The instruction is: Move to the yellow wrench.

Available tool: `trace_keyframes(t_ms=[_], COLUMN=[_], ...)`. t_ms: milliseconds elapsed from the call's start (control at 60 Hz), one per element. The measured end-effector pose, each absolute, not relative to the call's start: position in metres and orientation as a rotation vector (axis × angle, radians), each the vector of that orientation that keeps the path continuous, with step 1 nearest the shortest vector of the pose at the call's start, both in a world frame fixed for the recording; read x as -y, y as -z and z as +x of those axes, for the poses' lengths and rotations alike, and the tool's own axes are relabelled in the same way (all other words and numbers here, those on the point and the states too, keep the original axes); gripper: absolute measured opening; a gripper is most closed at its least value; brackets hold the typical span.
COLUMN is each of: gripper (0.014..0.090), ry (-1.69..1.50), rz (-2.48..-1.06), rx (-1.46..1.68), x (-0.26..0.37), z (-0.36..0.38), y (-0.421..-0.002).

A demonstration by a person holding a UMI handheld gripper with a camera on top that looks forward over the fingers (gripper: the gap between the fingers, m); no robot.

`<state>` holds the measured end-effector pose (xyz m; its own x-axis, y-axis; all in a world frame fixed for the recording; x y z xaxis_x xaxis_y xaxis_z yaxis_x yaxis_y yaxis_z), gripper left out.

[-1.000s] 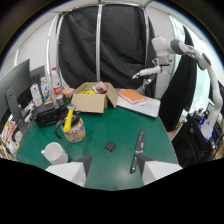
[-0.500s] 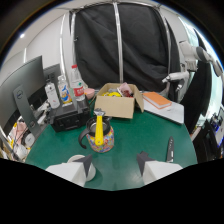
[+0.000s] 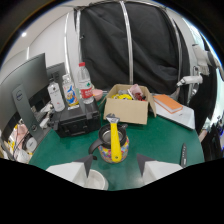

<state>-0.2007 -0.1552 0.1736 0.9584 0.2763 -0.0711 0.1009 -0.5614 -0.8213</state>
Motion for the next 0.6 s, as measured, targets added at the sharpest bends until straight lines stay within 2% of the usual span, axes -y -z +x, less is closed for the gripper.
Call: trace_keyframes(t_ms=[600], gripper=[0.0845], ry=[-0.218], rz=[-2.176], rx=[0.228], x=[0.1513], z=[-0.2034], y=[-0.1713])
